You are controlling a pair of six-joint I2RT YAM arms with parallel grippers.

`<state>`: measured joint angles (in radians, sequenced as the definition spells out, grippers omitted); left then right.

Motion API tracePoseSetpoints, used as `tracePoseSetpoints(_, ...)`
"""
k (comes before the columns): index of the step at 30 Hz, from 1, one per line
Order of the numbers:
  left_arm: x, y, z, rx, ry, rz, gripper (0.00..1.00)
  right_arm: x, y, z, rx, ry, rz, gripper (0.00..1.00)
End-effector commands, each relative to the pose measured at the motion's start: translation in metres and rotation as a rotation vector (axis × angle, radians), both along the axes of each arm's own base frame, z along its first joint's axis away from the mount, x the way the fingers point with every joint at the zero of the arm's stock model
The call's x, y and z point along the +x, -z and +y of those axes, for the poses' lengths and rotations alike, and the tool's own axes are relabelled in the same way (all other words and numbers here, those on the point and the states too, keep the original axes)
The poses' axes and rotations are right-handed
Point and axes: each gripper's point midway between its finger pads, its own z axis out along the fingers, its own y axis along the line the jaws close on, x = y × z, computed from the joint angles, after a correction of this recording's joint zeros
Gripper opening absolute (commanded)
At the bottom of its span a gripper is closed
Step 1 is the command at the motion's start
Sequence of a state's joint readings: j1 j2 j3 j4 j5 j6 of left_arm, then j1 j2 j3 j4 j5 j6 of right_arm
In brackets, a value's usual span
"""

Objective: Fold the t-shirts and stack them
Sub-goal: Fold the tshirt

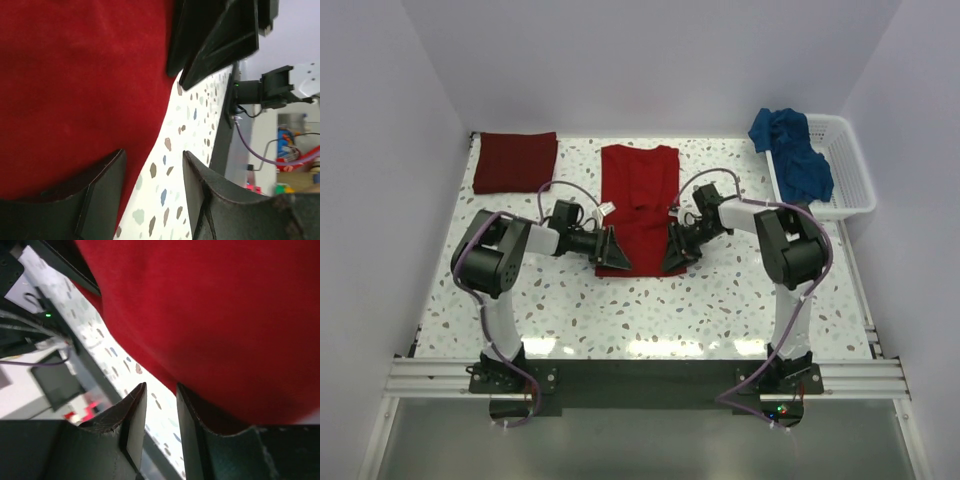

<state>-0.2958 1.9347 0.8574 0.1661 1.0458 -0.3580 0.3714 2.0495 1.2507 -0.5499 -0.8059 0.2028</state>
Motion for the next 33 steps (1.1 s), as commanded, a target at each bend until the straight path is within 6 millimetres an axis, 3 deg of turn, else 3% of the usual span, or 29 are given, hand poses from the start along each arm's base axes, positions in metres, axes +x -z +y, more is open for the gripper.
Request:
tracePoseSetpoints(1,-0.007,0.026,0.022,0.04,-0.026,0.099,0.55,-0.003,0.029,-0.035,-0.082,0.056,0.081,0.35)
tracePoseSetpoints(3,-0.01,0.029,0.029,0.038,-0.03,0.108,0.55,-0.005,0.036,-0.049,-0.099,0.079,0.112,0.33)
tracePoseSetpoints(6,-0.012,0.008,0.033,-0.002,0.029,0.037,0.55,-0.01,0.031,-0.056,-0.105,0.07,0.099,0.32)
tracePoseSetpoints(7,-0.022,0.0,0.034,-0.015,0.06,0.054,0.55,-0.009,0.02,-0.056,-0.095,0.066,0.068,0.32)
tracePoseSetpoints(9,-0.016,-0.023,0.035,-0.022,0.138,-0.124,0.56,-0.01,0.004,-0.055,-0.071,0.037,0.032,0.32)
tracePoseSetpoints(10,-0.029,-0.029,0.04,-0.009,0.168,-0.096,0.56,-0.008,-0.011,-0.055,-0.054,0.025,-0.011,0.32)
tracePoseSetpoints(11,-0.023,-0.042,0.041,-0.007,0.219,-0.236,0.56,-0.013,-0.021,-0.055,-0.04,-0.014,-0.029,0.31)
tracePoseSetpoints(13,-0.029,-0.048,0.05,0.044,0.258,-0.292,0.56,-0.004,-0.05,-0.056,-0.017,-0.069,-0.146,0.32)
tracePoseSetpoints(14,-0.025,-0.058,0.055,0.071,0.293,-0.431,0.56,-0.006,-0.058,-0.058,-0.02,-0.095,-0.169,0.32)
tracePoseSetpoints(16,-0.017,-0.062,0.065,0.154,0.316,-0.584,0.56,0.008,-0.081,-0.065,-0.037,-0.18,-0.349,0.34)
tracePoseSetpoints(17,-0.012,-0.077,0.068,0.181,0.339,-0.744,0.56,0.014,-0.088,-0.068,-0.057,-0.213,-0.424,0.36)
tracePoseSetpoints(19,-0.005,-0.079,0.073,0.233,0.347,-0.933,0.56,0.026,-0.091,-0.081,-0.112,-0.331,-0.609,0.39)
tracePoseSetpoints(20,-0.002,-0.094,0.074,0.257,0.376,-1.101,0.56,0.039,-0.109,-0.079,-0.127,-0.374,-0.781,0.41)
tracePoseSetpoints(21,-0.011,-0.082,0.076,0.278,0.406,-1.148,0.55,0.035,-0.095,-0.086,-0.155,-0.476,-0.874,0.41)
tracePoseSetpoints(22,-0.006,-0.083,0.072,0.323,0.431,-1.253,0.54,0.037,-0.097,-0.088,-0.167,-0.53,-0.975,0.42)
tracePoseSetpoints(23,-0.004,-0.088,0.07,0.357,0.464,-1.365,0.53,0.052,-0.116,-0.082,-0.173,-0.609,-1.202,0.43)
tracePoseSetpoints(24,-0.017,-0.072,0.064,0.359,0.522,-1.395,0.53,0.039,-0.097,-0.084,-0.168,-0.666,-1.228,0.43)
tracePoseSetpoints(27,-0.022,-0.061,0.051,0.39,0.637,-1.556,0.52,0.025,-0.084,-0.07,-0.147,-0.873,-1.377,0.43)
tracePoseSetpoints(33,-0.028,-0.028,0.039,0.409,0.751,-1.545,0.52,0.007,-0.05,-0.05,-0.135,-1.072,-1.443,0.43)
